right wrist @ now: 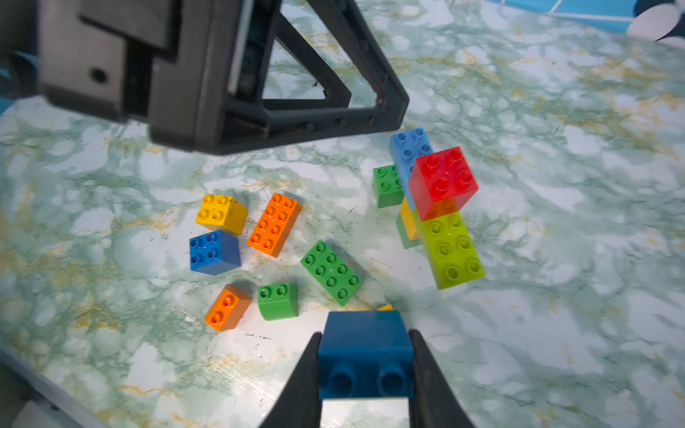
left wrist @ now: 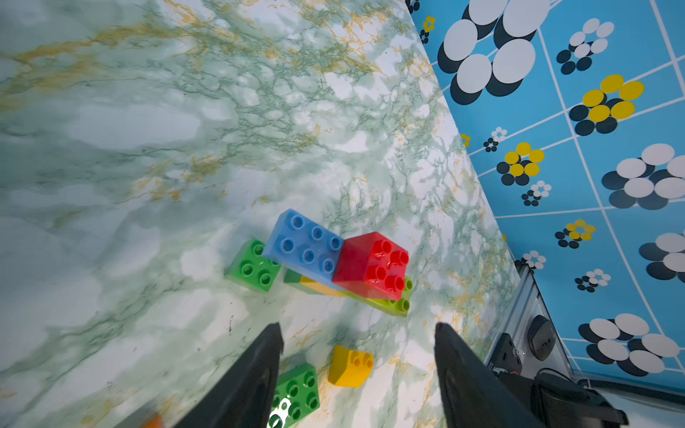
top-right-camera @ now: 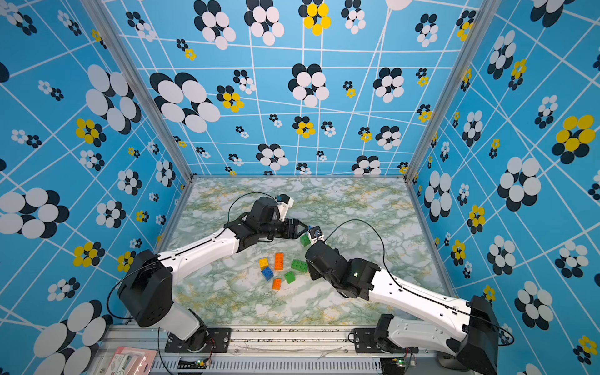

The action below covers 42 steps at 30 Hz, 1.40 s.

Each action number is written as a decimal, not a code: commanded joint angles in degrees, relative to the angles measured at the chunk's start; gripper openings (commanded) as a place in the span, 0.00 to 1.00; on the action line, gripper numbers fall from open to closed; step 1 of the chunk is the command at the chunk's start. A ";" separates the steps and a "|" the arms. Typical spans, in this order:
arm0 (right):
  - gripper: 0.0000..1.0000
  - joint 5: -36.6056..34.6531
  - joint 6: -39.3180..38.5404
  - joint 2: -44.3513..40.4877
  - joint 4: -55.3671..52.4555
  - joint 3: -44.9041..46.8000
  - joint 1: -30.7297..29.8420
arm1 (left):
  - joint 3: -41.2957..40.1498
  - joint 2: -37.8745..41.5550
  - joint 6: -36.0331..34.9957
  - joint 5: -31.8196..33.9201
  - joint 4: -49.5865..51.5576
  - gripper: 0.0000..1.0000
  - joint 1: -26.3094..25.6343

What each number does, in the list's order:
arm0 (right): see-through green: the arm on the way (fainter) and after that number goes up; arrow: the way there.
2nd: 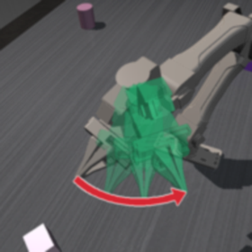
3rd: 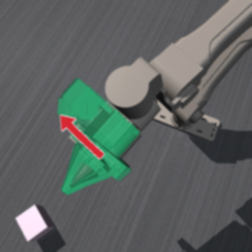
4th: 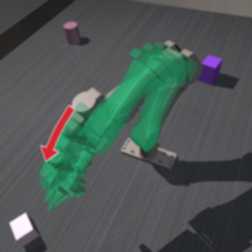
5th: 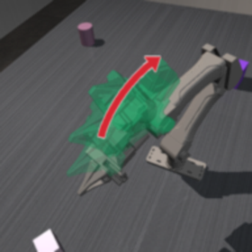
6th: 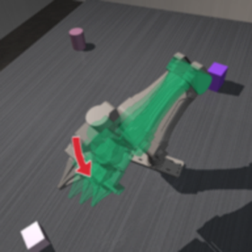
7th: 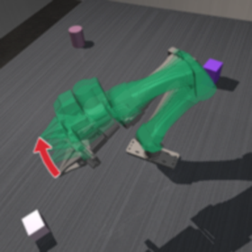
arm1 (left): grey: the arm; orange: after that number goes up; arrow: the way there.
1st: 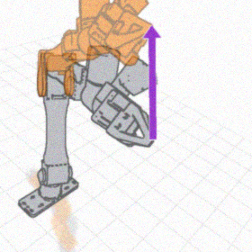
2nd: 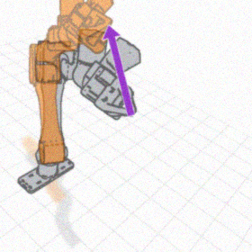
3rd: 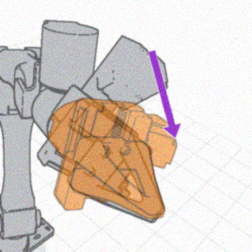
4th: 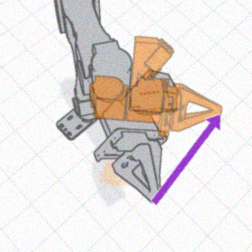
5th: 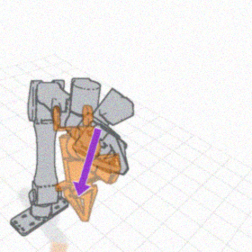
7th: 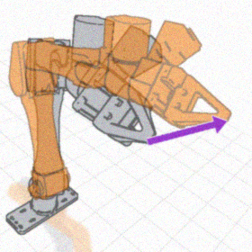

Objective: Assemble a fork with lego
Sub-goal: Pick up the lego brick from the center of the board, then assemble the lego brick with the lego brick.

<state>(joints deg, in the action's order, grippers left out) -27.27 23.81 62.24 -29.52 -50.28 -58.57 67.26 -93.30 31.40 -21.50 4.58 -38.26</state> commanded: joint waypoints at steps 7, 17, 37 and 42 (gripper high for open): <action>0.00 8.49 -13.05 -2.04 -0.37 -1.86 6.80 | 11.57 -9.84 -5.37 -7.49 8.18 0.56 0.81; 0.00 4.61 -6.84 -2.12 -5.51 -4.12 10.32 | 14.03 -13.63 -5.77 -12.00 9.06 0.44 0.99; 0.00 9.05 -9.14 -1.80 -6.93 -5.07 14.75 | 15.53 -15.82 -5.93 -11.70 10.05 0.37 -0.28; 0.00 13.77 -10.03 -1.69 -7.27 -5.11 17.34 | 15.23 -16.11 -6.00 -11.46 9.97 0.35 -0.31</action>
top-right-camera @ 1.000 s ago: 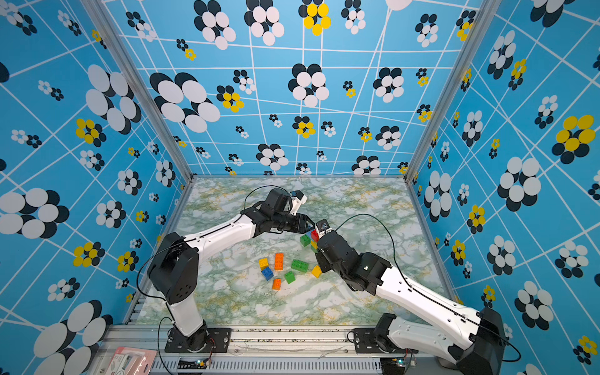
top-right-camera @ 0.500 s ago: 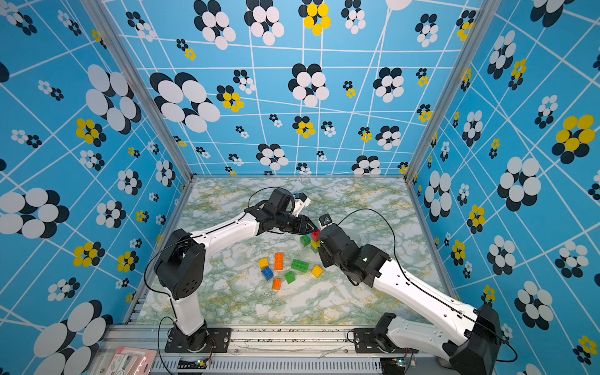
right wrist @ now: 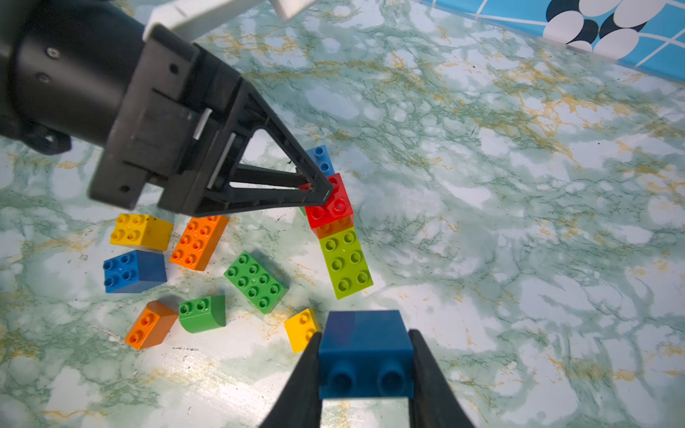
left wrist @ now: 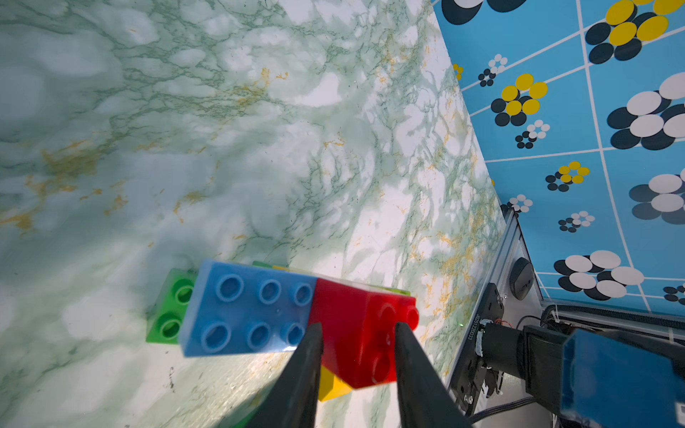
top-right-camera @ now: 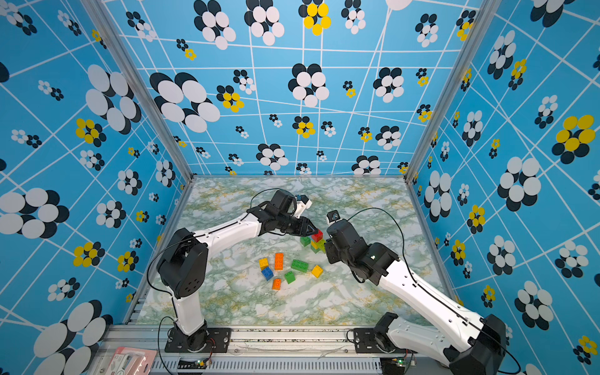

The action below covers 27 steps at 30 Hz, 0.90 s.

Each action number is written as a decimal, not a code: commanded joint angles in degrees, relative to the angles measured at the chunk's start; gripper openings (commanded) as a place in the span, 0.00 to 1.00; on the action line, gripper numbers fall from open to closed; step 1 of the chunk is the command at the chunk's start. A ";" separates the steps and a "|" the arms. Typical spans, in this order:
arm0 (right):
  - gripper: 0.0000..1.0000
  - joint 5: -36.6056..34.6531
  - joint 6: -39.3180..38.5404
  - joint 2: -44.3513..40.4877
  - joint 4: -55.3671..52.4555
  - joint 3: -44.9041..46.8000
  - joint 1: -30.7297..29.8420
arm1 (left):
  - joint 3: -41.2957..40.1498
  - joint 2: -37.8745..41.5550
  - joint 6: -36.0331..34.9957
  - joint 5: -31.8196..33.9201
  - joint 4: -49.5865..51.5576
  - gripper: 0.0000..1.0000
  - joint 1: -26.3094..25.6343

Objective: Assemble a fork with lego
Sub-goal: Assemble the lego brick with the lego brick.

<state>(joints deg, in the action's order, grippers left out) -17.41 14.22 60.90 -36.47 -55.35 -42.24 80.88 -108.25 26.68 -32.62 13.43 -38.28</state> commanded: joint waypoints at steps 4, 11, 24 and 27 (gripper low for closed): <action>0.00 11.87 -4.66 0.73 -0.57 -0.17 4.67 | 1.08 -1.08 -1.41 -0.08 1.16 0.34 -0.30; 0.00 26.84 -17.30 2.01 2.05 0.80 12.04 | 0.18 -1.36 -1.36 0.03 0.73 0.33 -0.13; 0.00 29.66 -35.18 6.95 8.66 0.32 15.33 | -1.61 -1.00 -0.44 -0.58 -0.84 0.33 0.38; 0.00 29.41 -41.65 5.85 10.43 2.77 15.29 | -2.28 -0.66 -0.24 -0.69 -1.29 0.33 0.49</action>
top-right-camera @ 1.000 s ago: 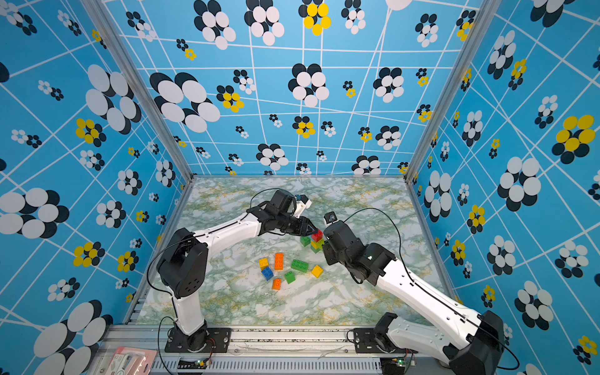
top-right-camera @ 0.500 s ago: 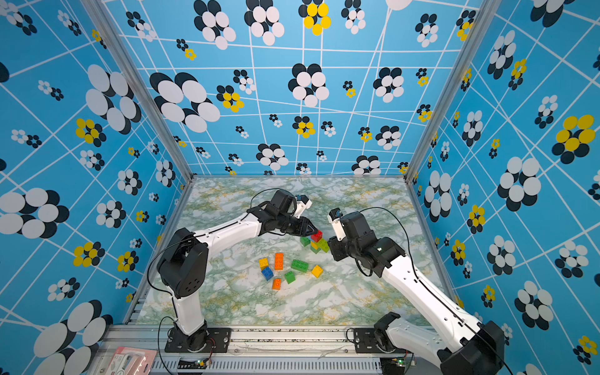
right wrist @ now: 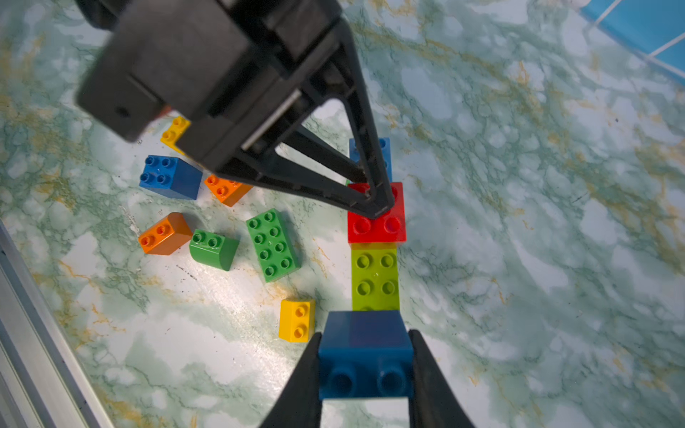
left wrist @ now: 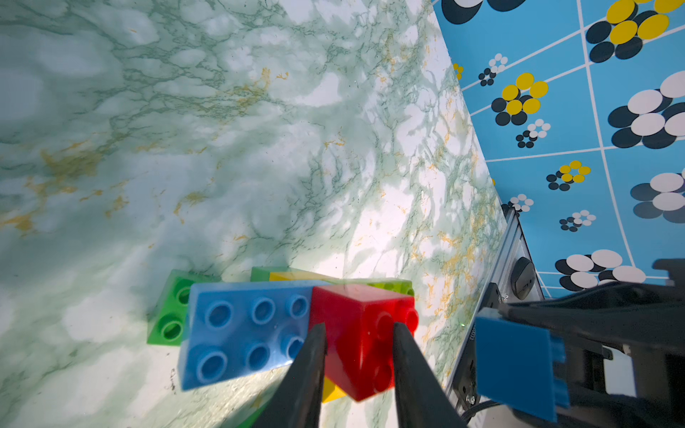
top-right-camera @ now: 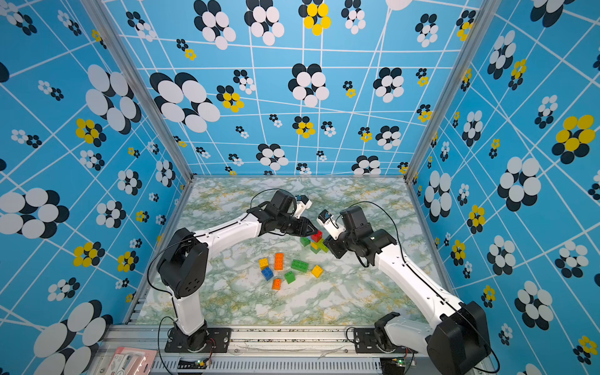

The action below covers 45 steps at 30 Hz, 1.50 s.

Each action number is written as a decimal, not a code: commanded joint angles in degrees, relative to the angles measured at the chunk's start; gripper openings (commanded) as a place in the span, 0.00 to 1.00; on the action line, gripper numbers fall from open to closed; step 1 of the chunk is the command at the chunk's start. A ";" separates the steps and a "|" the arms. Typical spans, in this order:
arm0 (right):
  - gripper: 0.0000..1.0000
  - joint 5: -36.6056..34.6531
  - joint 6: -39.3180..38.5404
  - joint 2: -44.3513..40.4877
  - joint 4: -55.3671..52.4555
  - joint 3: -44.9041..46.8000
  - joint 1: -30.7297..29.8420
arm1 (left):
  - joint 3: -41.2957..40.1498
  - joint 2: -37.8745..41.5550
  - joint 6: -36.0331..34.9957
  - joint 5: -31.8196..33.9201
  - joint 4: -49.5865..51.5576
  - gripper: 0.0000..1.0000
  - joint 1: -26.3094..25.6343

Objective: Assemble a fork with lego
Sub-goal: Assemble the lego brick with the lego brick.

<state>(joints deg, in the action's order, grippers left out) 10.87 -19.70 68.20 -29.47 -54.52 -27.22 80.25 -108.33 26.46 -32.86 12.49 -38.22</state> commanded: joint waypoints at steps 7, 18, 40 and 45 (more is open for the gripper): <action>0.00 -3.28 -5.72 -0.20 -1.29 -0.77 0.33 | -2.36 -0.26 0.02 -0.73 -0.80 0.33 0.68; 0.00 6.23 -10.23 9.36 -14.34 -10.82 3.03 | -3.17 -0.51 0.39 -1.89 -1.75 0.33 1.66; 0.00 5.29 -8.25 13.36 -10.70 -9.04 3.31 | -2.99 -1.71 0.35 -2.73 -1.77 0.33 1.06; 0.00 4.96 -7.48 12.88 -8.49 -7.32 3.34 | -2.51 -2.30 0.18 -2.68 -1.26 0.33 0.44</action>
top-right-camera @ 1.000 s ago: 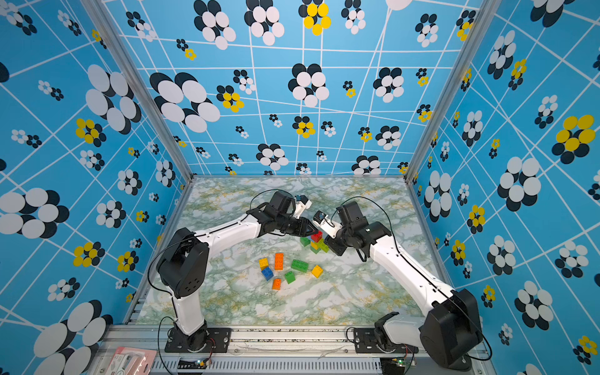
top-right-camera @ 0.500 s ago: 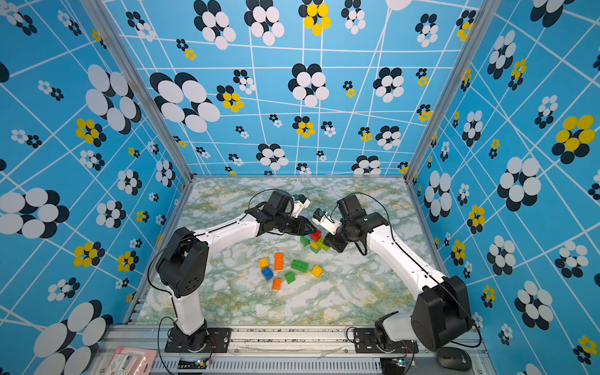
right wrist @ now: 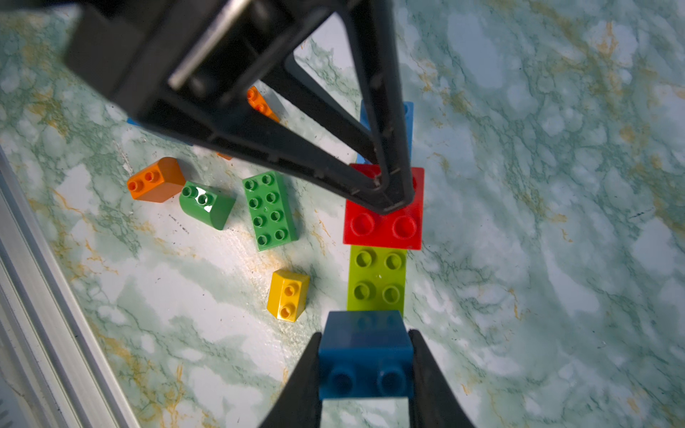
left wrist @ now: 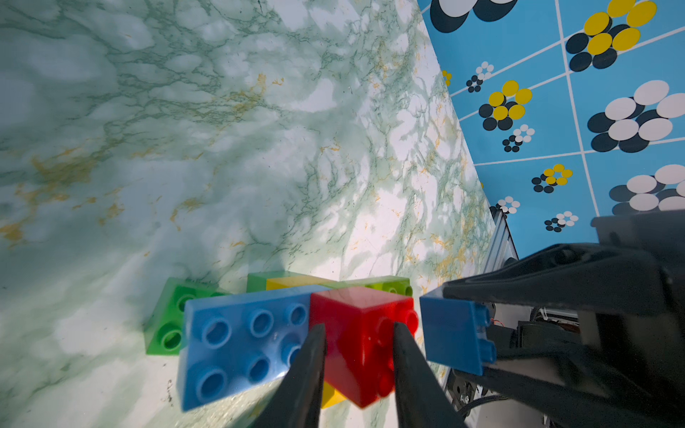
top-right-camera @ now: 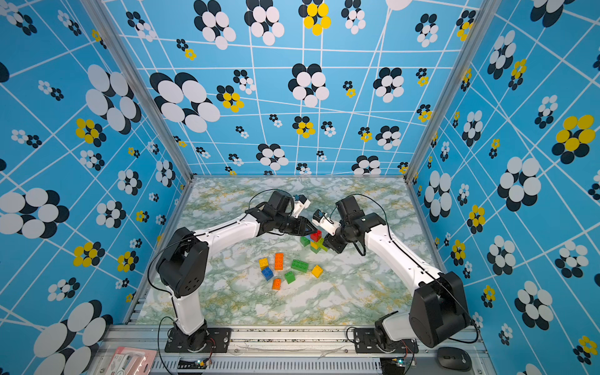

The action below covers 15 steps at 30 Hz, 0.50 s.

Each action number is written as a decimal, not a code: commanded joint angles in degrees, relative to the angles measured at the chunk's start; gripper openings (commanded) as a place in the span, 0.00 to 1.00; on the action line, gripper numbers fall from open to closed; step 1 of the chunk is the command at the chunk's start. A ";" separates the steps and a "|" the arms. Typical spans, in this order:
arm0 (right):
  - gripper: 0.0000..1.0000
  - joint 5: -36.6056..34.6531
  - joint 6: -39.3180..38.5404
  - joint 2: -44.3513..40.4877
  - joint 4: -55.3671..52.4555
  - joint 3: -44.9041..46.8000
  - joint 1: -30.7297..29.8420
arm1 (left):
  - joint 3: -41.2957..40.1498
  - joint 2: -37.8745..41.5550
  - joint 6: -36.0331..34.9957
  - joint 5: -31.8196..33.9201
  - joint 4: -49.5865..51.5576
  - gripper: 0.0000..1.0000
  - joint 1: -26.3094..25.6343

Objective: Assemble a fork with lego
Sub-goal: Assemble the lego brick with the lego brick.

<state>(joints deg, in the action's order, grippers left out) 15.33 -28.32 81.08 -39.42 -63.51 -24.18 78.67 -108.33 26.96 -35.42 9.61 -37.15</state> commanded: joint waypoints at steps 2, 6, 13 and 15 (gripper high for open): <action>0.00 0.42 1.42 -0.22 1.97 2.13 0.23 | -0.89 -2.49 -0.32 -0.18 1.64 0.33 -0.89; 0.00 0.36 1.33 0.13 1.95 2.44 0.26 | -0.72 -2.60 -0.29 -0.02 1.56 0.33 -1.04; 0.00 -0.25 1.59 0.48 2.24 3.20 0.25 | -0.71 -2.50 -0.42 0.18 1.79 0.33 -1.09; 0.00 -0.39 1.77 0.65 2.33 3.30 0.21 | -0.80 -2.58 -0.48 0.15 1.78 0.33 -1.09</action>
<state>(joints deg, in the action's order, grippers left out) 15.29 -27.51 81.08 -37.23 -61.32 -24.18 78.67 -108.71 26.96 -36.03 8.99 -37.89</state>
